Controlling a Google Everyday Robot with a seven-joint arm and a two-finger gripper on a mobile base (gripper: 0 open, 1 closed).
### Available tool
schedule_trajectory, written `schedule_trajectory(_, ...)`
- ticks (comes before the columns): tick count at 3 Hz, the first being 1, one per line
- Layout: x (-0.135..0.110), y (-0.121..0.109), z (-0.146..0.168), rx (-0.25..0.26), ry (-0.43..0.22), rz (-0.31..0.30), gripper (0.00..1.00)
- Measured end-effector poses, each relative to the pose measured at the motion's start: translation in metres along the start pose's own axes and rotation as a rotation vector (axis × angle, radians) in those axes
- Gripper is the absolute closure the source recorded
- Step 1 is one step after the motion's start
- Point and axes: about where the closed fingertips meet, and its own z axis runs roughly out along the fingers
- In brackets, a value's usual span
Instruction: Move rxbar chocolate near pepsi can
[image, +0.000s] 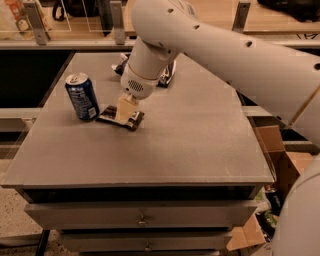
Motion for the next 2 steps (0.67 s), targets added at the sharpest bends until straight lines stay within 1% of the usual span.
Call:
schedule_trajectory(1,0.012,-0.002,-0.0083,-0.021,0.012,-0.035,0.0)
schedule_trajectory(2,0.0126,-0.0012,-0.0089,-0.025,0.014,-0.051,0.0)
